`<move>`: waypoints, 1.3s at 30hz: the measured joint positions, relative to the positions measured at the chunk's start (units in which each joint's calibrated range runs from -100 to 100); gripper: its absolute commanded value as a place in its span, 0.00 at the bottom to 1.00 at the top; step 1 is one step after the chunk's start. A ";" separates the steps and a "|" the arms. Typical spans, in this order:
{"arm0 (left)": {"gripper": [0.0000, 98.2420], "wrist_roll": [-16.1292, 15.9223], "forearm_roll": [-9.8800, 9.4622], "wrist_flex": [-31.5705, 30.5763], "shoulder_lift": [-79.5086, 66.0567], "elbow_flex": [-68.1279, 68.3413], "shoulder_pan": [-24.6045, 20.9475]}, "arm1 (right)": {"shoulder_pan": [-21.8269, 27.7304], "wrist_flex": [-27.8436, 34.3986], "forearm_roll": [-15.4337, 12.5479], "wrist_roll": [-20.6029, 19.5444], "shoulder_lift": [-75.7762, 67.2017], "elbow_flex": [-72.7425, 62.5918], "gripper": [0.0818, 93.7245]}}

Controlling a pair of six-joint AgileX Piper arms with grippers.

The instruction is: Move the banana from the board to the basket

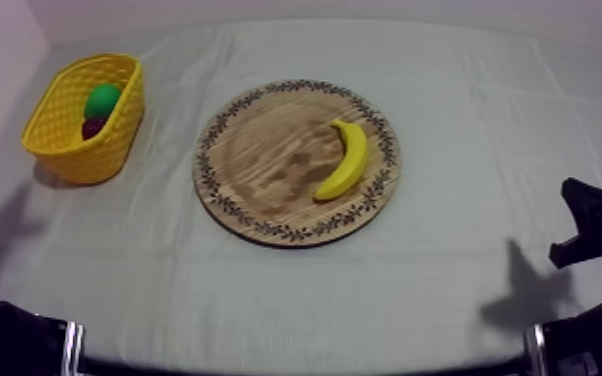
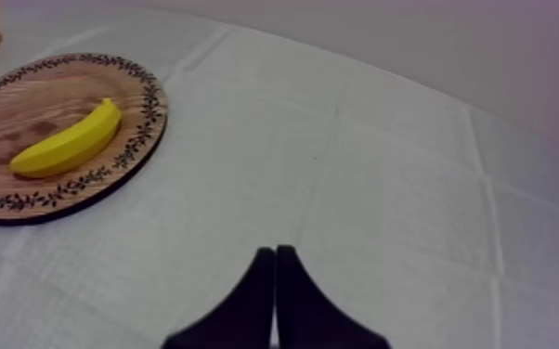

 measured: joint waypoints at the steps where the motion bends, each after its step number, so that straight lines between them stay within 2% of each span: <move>1: 0.00 -0.03 0.07 0.81 1.46 -1.92 0.34 | 0.00 0.00 0.00 0.00 0.00 0.00 0.00; 9: 0.00 -0.71 1.50 7.87 12.62 -16.35 2.97 | 0.00 0.00 0.00 0.03 0.00 0.00 0.00; 16: 0.00 -1.92 3.04 10.73 20.88 -28.07 5.03 | 0.00 0.00 0.00 0.03 0.00 0.00 0.00; 26: 0.00 -1.80 2.55 16.93 29.95 -39.96 10.72 | 0.00 0.00 0.00 0.03 0.00 0.00 0.00; 39: 0.00 0.62 2.60 15.21 32.06 -38.69 20.29 | 0.00 0.00 0.00 0.03 0.00 0.00 0.00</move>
